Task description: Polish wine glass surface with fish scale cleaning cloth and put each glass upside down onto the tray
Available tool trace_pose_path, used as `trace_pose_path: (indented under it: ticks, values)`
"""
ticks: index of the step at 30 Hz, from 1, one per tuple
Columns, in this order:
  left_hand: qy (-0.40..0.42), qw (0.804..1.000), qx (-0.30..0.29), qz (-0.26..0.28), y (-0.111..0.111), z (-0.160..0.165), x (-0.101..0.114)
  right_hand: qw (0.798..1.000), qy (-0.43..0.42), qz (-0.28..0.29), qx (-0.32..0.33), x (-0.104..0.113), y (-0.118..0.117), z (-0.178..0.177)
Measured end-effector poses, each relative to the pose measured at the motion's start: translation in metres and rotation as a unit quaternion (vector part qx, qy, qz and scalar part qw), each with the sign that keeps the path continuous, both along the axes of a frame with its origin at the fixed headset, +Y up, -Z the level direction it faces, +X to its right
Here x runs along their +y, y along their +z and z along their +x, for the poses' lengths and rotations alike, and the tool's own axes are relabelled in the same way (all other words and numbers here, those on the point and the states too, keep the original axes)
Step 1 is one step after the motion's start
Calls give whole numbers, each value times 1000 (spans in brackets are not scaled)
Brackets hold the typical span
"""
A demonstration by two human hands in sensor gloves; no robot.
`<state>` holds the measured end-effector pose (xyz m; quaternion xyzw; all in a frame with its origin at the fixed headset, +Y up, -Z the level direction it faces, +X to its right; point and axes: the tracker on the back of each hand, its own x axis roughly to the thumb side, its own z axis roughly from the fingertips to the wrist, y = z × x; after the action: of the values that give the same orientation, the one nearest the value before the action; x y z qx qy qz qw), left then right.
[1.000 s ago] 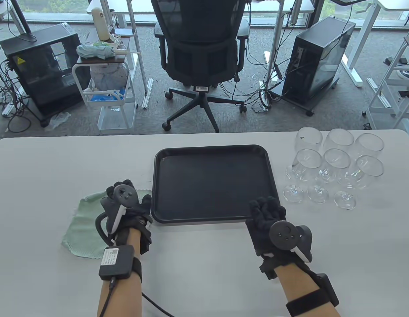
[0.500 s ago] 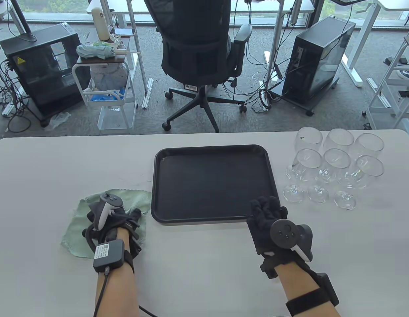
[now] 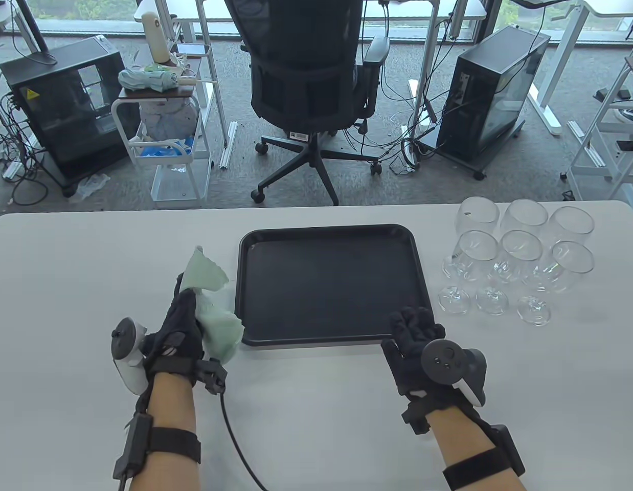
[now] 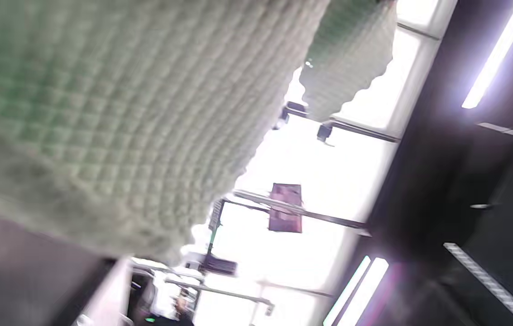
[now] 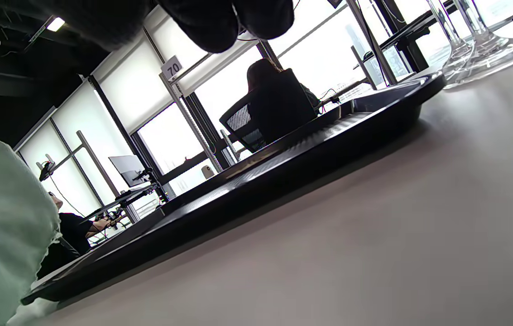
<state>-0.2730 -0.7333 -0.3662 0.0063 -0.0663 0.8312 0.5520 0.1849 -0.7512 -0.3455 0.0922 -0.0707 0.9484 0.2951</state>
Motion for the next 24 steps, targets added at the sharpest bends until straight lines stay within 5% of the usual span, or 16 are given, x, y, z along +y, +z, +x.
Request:
trace_pose_path:
  ticks: [4,14,19,24]
  values:
    - [99,991,-49,70,10,42,3,999,-13,-17,-30,-3,-2,10]
    - [125,983,-104,90,17,74,-1,980,-64,-61,-178,-7,-5,54]
    - [117,984,-107,86,20,73,-2,935,-136,-122,-304,-5,-10,101]
    - [107,984,-110,86,16,73,-1,869,-195,-168,-423,-4,-18,168]
